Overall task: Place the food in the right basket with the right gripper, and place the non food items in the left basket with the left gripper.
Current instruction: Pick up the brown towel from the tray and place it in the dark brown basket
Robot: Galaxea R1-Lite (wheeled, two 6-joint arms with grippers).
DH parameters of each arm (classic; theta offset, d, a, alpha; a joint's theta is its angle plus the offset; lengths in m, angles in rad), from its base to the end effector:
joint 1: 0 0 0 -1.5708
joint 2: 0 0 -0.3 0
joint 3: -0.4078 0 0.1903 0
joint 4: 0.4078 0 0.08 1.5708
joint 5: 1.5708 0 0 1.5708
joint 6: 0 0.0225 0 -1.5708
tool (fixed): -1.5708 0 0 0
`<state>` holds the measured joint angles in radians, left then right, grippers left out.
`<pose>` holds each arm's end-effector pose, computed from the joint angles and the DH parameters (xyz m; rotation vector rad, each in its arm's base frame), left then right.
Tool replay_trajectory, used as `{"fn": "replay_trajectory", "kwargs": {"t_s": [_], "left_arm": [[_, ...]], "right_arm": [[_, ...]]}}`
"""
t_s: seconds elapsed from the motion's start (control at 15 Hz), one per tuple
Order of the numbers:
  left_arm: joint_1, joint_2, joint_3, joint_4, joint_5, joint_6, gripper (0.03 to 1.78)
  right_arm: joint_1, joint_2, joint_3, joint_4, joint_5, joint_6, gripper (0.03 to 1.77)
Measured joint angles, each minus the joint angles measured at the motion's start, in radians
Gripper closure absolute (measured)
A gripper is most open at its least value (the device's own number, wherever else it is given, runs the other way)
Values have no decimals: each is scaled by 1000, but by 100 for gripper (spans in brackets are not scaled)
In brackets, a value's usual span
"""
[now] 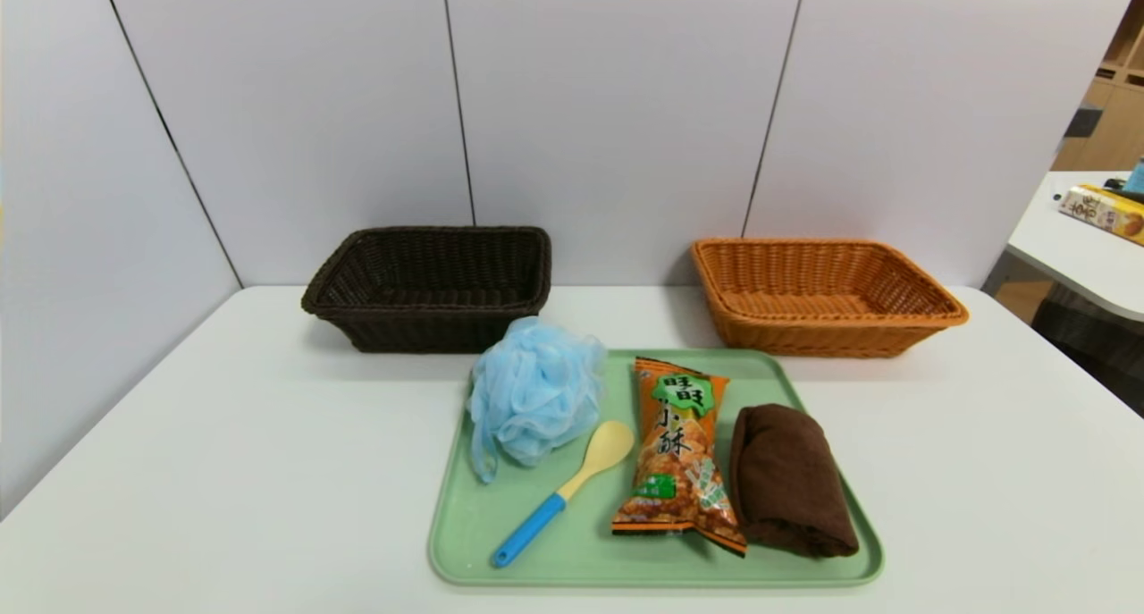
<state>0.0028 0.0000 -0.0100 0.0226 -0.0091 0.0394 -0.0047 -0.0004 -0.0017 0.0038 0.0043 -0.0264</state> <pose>-0.0236 -0.0003 0.0759 0.0393 0.0125 -0.0065 -0.0230 0.0002 0.0755 -0.0264 0.0017 -0.0004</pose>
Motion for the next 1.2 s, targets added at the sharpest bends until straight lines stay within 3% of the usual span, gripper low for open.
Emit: {"fn": "replay_trajectory", "kwargs": {"t_s": [0.2,0.47,0.73,1.2], "left_arm": [[-1,7,-90,89,-34,14,12],[1,110,-285,211,-116,27,12],[6,297,-520,246,-117,28,12],[8,643,-956,510,-123,-39,12]], "right_arm": [[0,2,-78,46,32,-20,10],[-1,70,-276,204,76,-20,10],[-7,242,-484,226,81,-20,10],[-6,549,-807,303,89,-17,10]]}}
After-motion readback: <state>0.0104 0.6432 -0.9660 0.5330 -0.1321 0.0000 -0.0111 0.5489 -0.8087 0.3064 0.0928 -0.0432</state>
